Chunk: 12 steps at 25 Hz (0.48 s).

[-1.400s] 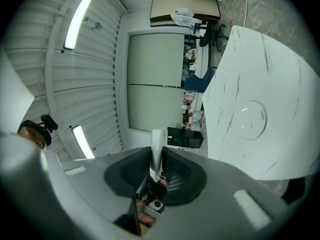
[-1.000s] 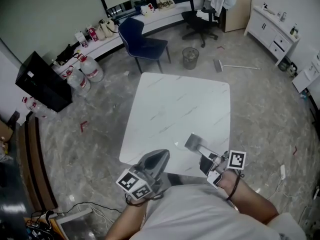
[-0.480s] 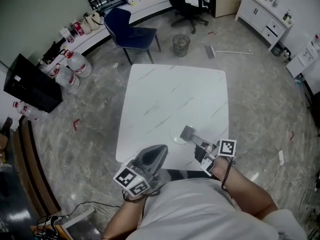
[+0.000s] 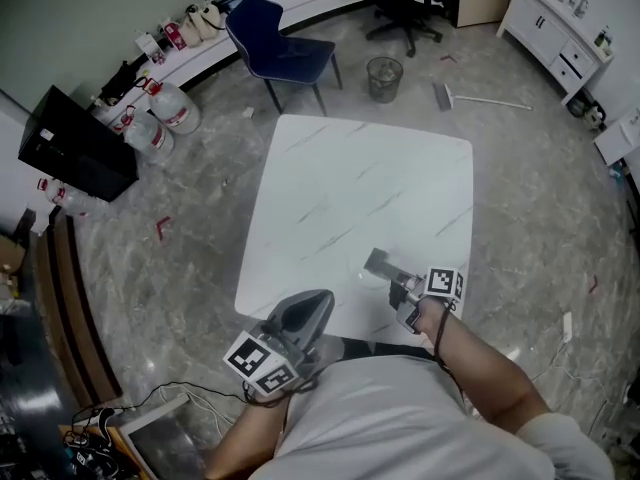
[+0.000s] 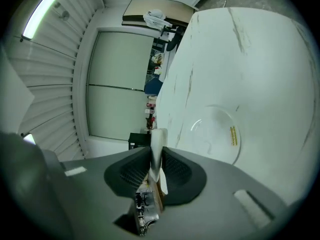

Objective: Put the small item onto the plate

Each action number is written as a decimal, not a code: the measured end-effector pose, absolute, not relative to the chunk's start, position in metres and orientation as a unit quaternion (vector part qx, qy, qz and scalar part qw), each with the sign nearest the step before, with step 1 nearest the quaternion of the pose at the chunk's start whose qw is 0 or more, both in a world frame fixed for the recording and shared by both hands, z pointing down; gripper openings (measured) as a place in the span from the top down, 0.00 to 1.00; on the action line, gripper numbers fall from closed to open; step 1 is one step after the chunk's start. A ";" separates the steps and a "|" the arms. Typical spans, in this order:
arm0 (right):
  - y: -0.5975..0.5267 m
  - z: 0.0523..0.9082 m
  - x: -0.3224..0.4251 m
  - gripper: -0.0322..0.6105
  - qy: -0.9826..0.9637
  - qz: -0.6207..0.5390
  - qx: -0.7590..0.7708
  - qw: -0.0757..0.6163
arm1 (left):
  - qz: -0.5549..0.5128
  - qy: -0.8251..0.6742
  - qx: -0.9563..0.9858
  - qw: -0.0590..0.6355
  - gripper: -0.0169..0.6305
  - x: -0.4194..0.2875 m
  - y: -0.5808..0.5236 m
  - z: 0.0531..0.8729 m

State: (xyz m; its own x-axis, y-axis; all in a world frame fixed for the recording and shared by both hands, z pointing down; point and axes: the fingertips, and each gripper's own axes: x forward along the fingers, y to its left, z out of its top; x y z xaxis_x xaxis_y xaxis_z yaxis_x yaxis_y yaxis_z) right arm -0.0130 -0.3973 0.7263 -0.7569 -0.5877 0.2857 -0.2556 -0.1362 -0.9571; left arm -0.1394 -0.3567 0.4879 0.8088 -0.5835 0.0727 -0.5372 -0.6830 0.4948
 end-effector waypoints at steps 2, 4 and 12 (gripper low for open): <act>-0.402 0.741 -0.014 0.84 0.641 -0.685 -0.329 0.113 | -0.042 -0.308 0.914 0.259 0.97 -0.137 -0.360 0.491; -0.406 0.755 -0.013 0.84 0.636 -0.689 -0.332 0.102 | -0.038 -0.308 0.914 0.262 0.97 -0.131 -0.363 0.495; -0.412 0.796 -0.018 0.84 0.619 -0.703 -0.345 0.065 | -0.034 -0.305 0.910 0.279 0.97 -0.121 -0.366 0.508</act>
State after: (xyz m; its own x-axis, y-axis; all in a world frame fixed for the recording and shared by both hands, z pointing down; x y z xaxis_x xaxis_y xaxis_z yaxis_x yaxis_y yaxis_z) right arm -0.0184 -0.4121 0.7962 -0.7538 -0.5176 0.4048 -0.3362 -0.2255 -0.9144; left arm -0.1210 -0.3658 0.5082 0.8120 -0.5736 0.1078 -0.5353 -0.6583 0.5292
